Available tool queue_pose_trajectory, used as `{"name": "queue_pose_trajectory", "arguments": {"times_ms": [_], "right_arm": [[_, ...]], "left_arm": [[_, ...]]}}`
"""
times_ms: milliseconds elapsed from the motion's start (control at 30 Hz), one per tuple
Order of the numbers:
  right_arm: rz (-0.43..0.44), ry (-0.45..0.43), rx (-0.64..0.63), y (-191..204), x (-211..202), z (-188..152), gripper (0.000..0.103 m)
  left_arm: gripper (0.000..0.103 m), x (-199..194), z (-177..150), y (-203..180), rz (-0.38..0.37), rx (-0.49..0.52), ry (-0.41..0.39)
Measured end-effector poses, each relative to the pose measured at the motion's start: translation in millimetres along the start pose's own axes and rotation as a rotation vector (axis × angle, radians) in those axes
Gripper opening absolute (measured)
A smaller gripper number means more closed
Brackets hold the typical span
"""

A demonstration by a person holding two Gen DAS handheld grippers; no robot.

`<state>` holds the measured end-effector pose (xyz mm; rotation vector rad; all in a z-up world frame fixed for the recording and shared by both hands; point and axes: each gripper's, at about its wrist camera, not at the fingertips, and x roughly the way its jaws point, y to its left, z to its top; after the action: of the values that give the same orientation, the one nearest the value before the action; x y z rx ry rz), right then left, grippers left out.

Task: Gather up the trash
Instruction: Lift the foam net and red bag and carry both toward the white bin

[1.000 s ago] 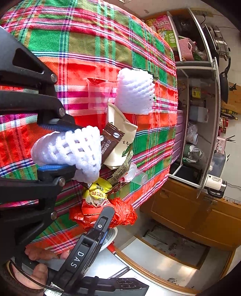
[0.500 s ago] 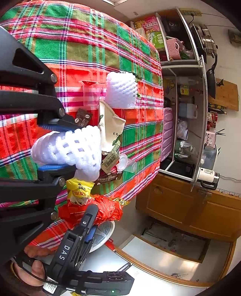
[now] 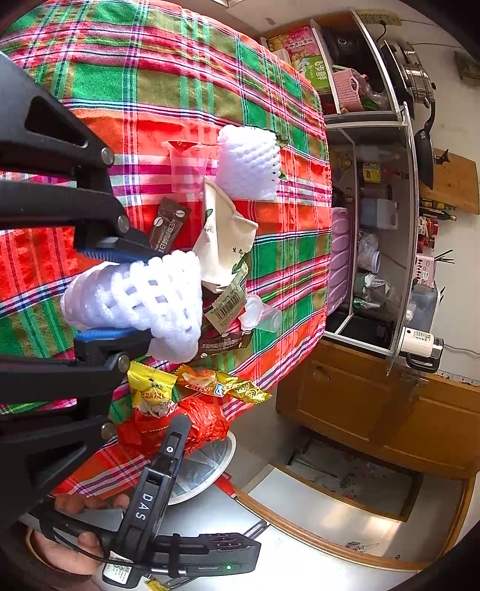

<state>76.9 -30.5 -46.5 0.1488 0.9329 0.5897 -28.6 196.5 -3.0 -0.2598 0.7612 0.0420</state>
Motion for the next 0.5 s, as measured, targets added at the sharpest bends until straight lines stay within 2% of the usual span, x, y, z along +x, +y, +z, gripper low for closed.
{"name": "queue_pose_trajectory", "arguments": {"times_ms": [200,433,500], "right_arm": [[0.072,0.003,0.054,-12,-3,7,0.054],[0.003,0.033,0.005,-2,8,13,0.056],[0.014,0.04,0.003,0,12,11,0.055]], "left_arm": [[0.029,4,-1,-3,-0.006,0.002,0.007],[0.029,8,-1,-6,-0.011,0.008,0.017],[0.029,8,-1,-5,-0.008,0.009,0.018]]}}
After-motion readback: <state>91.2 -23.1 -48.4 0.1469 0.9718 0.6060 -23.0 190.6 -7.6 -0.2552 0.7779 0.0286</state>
